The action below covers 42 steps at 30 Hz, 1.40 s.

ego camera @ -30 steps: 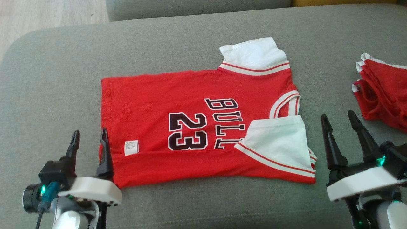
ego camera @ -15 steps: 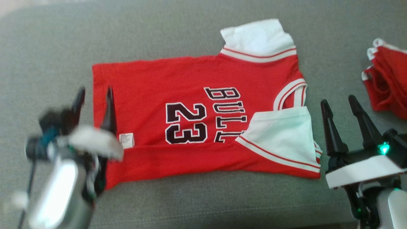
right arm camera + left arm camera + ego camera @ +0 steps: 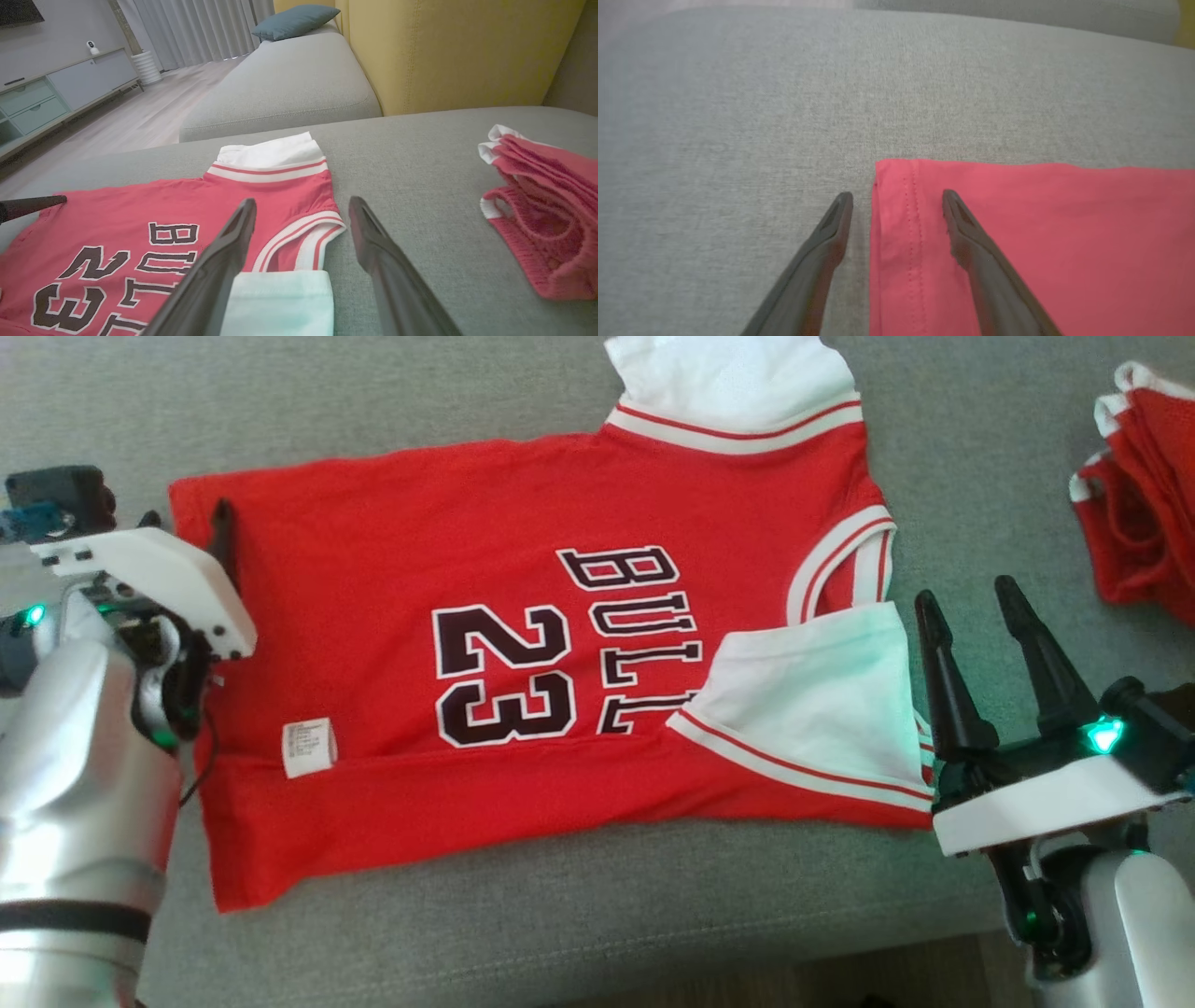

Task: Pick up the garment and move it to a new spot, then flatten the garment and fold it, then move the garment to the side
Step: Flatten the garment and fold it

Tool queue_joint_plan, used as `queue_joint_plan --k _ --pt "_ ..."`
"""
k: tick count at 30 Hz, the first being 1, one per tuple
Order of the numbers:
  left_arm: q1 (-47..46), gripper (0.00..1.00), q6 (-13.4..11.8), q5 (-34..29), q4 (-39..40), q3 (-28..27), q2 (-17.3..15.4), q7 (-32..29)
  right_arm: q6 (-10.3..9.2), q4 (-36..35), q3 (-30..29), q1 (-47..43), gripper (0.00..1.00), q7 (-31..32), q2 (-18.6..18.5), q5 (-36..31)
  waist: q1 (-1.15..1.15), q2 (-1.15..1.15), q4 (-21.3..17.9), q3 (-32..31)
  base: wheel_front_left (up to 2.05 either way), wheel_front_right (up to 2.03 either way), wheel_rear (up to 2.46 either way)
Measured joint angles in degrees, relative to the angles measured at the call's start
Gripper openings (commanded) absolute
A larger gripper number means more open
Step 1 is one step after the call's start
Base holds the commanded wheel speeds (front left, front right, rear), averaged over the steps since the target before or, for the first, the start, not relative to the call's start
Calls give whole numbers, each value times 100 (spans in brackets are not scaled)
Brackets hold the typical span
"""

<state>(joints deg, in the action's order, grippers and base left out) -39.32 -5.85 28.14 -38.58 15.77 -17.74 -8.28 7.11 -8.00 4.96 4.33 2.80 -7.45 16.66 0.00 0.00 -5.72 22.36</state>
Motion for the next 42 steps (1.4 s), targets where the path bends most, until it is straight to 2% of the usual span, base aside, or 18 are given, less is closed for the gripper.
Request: queue_joint_plan --k 7,8,9,10,16,21,29,30,37,42 --pt "-411 100 240 129 -621 -15 -37 -185 0 172 -8 11 100 -37 2 51 0 0 -111 82 0 0 0" --pt "-454 75 287 129 -670 -7 -48 -237 0 189 -8 24 100 -37 2 53 0 0 -116 87 0 0 0" --pt "-500 32 342 129 -722 11 -68 -289 0 209 -10 45 100 -37 2 59 0 0 -119 90 0 0 0" --pt "-547 0 396 127 -778 30 -86 -357 0 235 -21 74 100 -37 1 59 0 0 -120 89 0 0 0" --pt "-607 0 493 116 -870 186 -127 -319 0 494 -108 237 100 27 -109 136 0 0 -95 80 0 0 0" --pt "-691 0 492 66 -938 232 -74 -123 0 988 -168 737 100 140 -463 325 0 0 -28 129 0 0 0" --pt "-1111 0 544 16 -926 402 214 92 0 1862 88 2385 100 349 -992 873 0 0 274 472 0 0 0" --pt "-1111 0 544 16 -926 402 214 92 0 1862 88 2385 100 349 -992 873 0 0 274 472 0 0 0" --pt "-1468 0 635 -73 -929 578 528 370 0 3115 681 4138 100 902 -1394 1267 0 0 663 798 0 0 0" --pt "-1696 0 644 -82 -1012 655 779 546 0 4020 1134 5011 100 1421 -1588 1443 0 0 935 976 0 0 0"
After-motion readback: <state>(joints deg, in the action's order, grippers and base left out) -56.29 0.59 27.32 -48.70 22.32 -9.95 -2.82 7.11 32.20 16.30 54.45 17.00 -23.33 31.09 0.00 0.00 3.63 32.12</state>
